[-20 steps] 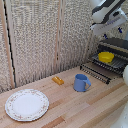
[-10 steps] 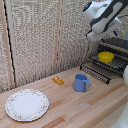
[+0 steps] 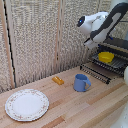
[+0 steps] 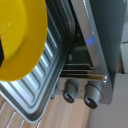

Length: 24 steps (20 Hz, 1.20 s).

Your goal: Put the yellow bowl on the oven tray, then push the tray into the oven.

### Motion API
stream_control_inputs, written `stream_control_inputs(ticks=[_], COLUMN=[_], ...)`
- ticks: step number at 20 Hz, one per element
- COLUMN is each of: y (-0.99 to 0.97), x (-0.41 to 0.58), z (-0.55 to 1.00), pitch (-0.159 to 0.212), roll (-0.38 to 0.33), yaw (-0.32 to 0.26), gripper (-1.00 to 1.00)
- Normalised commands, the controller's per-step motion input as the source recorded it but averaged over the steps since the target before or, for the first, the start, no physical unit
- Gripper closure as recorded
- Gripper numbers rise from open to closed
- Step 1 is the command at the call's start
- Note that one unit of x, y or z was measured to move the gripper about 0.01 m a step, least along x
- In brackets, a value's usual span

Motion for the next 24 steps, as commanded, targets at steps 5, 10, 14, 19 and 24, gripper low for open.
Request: stream_control_inputs(ticks=[5, 10, 14, 19, 24], y=[0.17, 0.07, 0.08, 0.15, 0.40], x=[-0.053, 0.201, 0.383, 0.396, 0.317], z=[0.00, -0.29, -0.39, -0.31, -0.02], pitch=[0.228, 0.077, 0.021, 0.033, 0.114], roll=[-0.246, -0.308, -0.314, -0.283, -0.197], yaw=[0.183, 0.201, 0.208, 0.196, 0.147], gripper=[-1.00, -1.00, -1.00, -1.00, -1.00])
